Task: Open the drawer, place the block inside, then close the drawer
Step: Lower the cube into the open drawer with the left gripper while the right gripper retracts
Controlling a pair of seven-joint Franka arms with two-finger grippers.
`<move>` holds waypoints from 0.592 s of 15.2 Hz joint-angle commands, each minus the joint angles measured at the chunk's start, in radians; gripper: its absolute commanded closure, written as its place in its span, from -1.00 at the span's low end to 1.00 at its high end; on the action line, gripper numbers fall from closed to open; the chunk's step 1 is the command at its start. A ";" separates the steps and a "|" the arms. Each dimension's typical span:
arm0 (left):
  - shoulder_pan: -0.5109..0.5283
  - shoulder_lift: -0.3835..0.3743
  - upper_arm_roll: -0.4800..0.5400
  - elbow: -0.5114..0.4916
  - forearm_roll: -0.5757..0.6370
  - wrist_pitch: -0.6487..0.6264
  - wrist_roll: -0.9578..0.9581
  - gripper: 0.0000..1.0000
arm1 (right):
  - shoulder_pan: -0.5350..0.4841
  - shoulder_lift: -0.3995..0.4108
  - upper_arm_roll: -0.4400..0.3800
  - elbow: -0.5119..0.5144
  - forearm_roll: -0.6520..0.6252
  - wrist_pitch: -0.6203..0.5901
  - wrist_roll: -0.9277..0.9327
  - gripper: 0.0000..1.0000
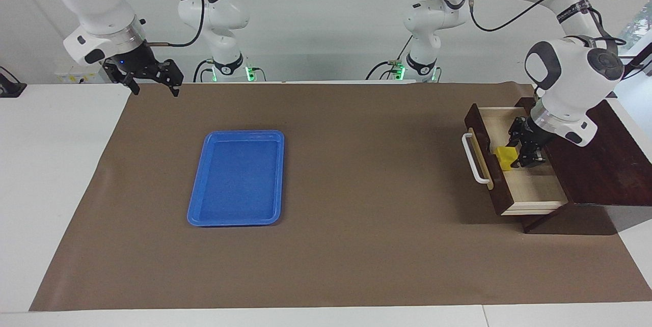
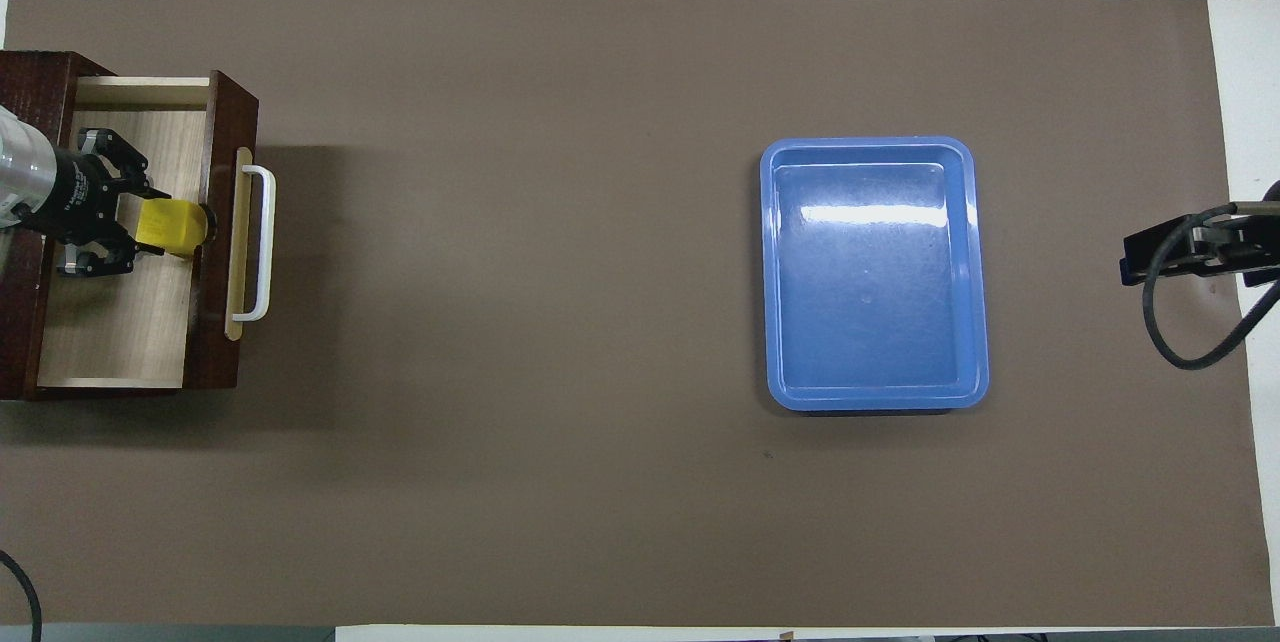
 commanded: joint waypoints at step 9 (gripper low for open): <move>-0.163 -0.043 -0.009 0.140 0.121 -0.190 -0.089 -1.00 | -0.010 0.041 0.009 0.100 0.027 -0.083 -0.024 -1.00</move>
